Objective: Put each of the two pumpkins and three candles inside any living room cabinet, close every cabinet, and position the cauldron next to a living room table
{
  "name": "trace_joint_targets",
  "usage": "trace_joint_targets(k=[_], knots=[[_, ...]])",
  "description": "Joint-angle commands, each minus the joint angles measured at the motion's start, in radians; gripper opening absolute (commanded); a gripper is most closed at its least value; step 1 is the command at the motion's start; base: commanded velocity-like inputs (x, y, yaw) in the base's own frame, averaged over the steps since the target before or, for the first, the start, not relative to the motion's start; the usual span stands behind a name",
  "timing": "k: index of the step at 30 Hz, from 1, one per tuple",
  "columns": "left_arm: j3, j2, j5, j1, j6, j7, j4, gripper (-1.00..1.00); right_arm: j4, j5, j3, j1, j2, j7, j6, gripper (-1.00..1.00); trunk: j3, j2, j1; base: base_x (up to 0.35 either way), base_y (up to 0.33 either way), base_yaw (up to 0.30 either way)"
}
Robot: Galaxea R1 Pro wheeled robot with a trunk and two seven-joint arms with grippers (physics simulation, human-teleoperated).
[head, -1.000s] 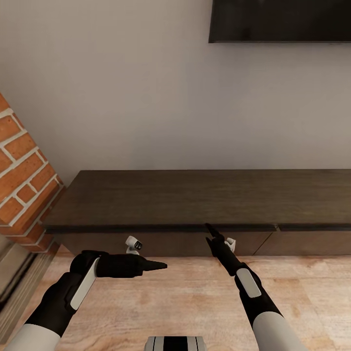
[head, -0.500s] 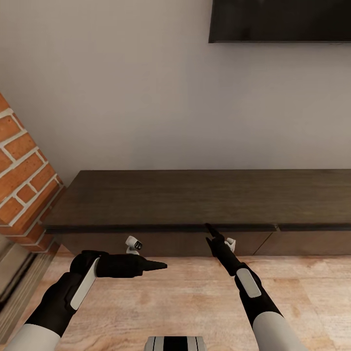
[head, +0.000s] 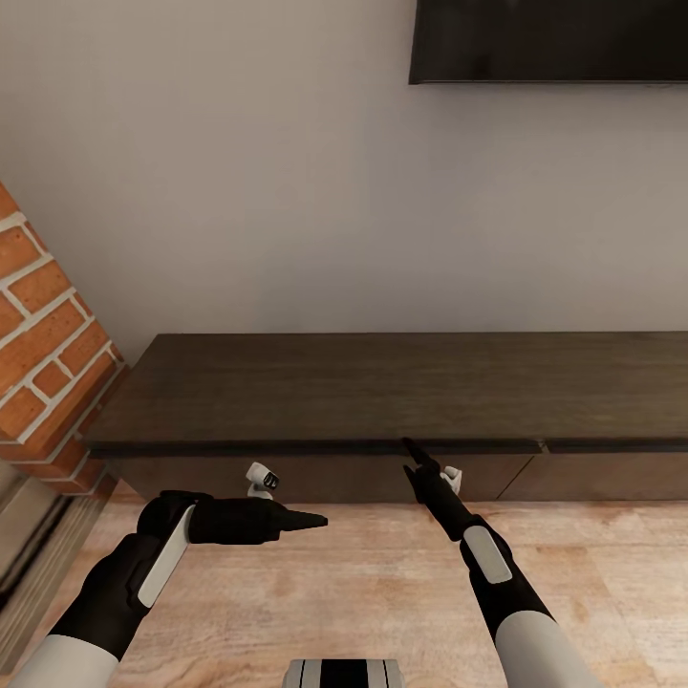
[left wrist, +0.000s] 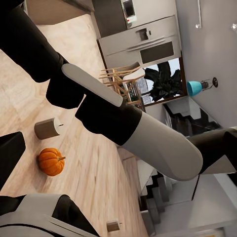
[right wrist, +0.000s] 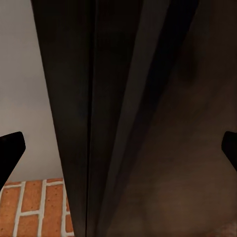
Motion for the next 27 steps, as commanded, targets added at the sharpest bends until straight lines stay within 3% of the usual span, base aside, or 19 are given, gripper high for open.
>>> trace_joint_targets(k=[1,21,22,27], knots=[[-0.002,0.001,0.003,-0.001,0.009,-0.001,0.000,1.00,0.000,-0.006,-0.005,-0.001,0.001,0.001,0.009,1.00,-0.001,0.000,0.000,0.000,0.000,0.000],[-0.002,0.001,0.003,-0.001,0.009,-0.001,0.000,1.00,-0.002,-0.006,-0.004,-0.001,0.000,-0.002,0.011,1.00,-0.001,0.000,0.000,0.000,0.000,0.000],[-0.002,0.001,0.003,-0.001,0.009,-0.001,0.000,1.00,-0.002,-0.006,-0.005,-0.001,0.000,-0.002,0.011,-1.00,-0.001,0.000,0.000,0.000,0.000,0.000],[-0.002,0.001,0.003,-0.001,0.009,-0.001,0.000,1.00,-0.002,-0.004,-0.004,-0.001,-0.001,0.000,0.009,-1.00,-0.001,0.000,0.000,0.000,0.000,0.000]])
